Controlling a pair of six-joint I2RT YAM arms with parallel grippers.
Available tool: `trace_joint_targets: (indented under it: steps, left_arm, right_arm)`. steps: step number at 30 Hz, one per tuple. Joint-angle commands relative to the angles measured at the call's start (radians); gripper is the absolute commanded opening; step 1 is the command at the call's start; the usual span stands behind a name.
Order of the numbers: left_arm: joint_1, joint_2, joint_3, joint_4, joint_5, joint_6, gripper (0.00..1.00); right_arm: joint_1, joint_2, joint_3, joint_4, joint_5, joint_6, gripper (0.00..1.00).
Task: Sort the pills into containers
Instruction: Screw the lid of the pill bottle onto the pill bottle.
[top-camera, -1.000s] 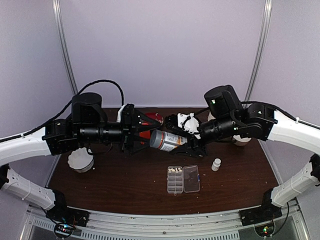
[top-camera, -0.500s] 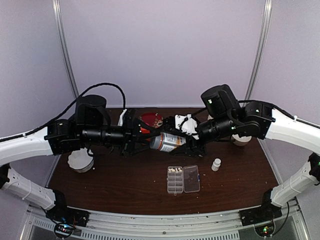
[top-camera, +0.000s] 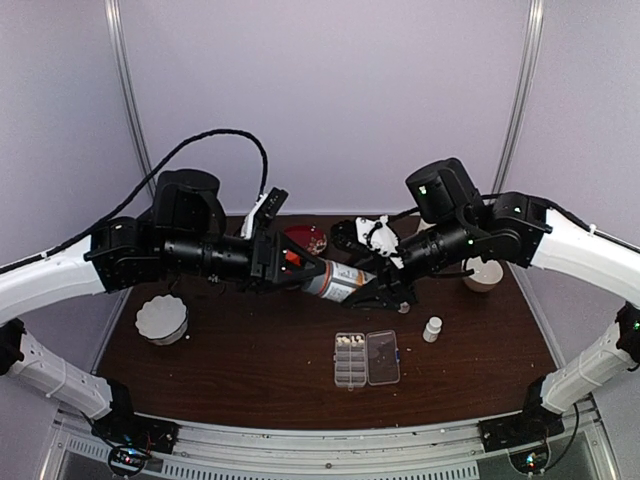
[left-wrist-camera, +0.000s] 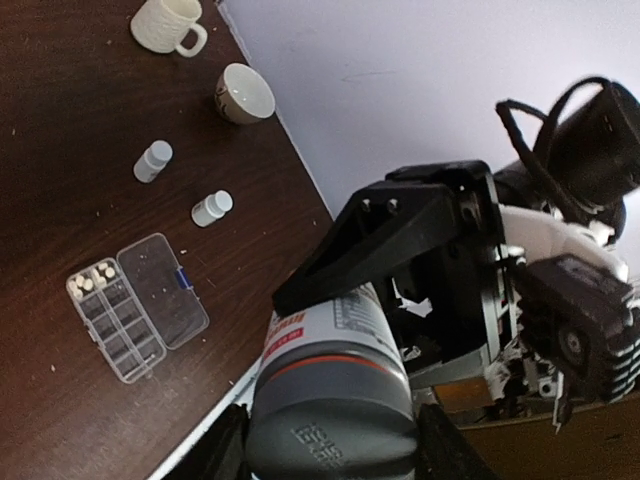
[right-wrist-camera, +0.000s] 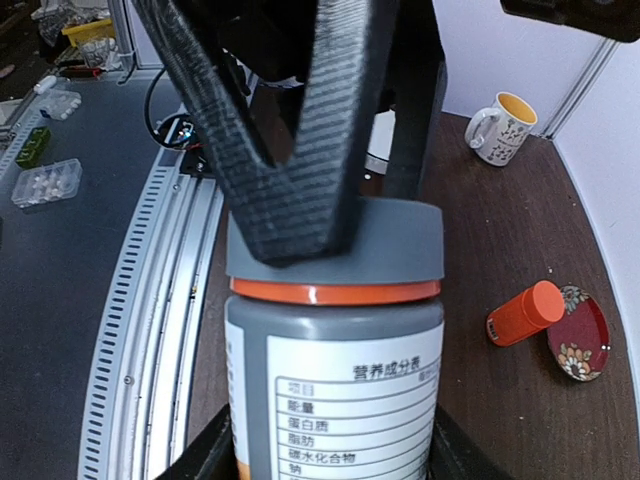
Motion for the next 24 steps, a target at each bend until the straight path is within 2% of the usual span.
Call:
trace_joint_targets:
  steps: [1, 3, 5, 7, 9, 12, 18, 20, 24]
  left_arm:
    - [-0.004, 0.019, 0.009, 0.155, 0.078, 0.393, 0.06]
    - [-0.004, 0.014, -0.029, 0.243, 0.135, 0.543, 0.00]
    - [-0.005, 0.009, -0.053, 0.327, 0.199, 0.675, 0.00]
    - [-0.004, 0.014, -0.049, 0.327, 0.258, 0.852, 0.00]
    - [-0.004, 0.031, 0.000, 0.220, 0.283, 1.098, 0.00]
    - [-0.005, 0.068, 0.079, 0.093, 0.267, 1.338, 0.00]
    - [-0.005, 0.072, 0.092, 0.048, 0.363, 1.808, 0.00]
    - [-0.005, 0.069, 0.105, -0.031, 0.388, 2.025, 0.00]
    - [-0.011, 0.046, 0.085, -0.092, 0.343, 2.353, 0.00]
  right_arm:
    - [-0.004, 0.001, 0.014, 0.025, -0.226, 0.045, 0.00]
    - [-0.013, -0.005, 0.014, 0.033, -0.281, 0.061, 0.00]
    - [-0.018, -0.007, 0.017, 0.035, -0.324, 0.073, 0.00]
    - [-0.024, -0.008, 0.021, 0.030, -0.363, 0.086, 0.00]
    - [-0.033, -0.008, 0.023, 0.020, -0.400, 0.091, 0.00]
    - [-0.043, -0.013, 0.011, 0.026, -0.434, 0.108, 0.00]
    - [-0.056, -0.014, 0.004, 0.027, -0.447, 0.143, 0.00]
    - [-0.060, -0.011, 0.003, 0.029, -0.446, 0.151, 0.00]
    - [-0.067, -0.006, -0.002, 0.027, -0.458, 0.165, 0.00]
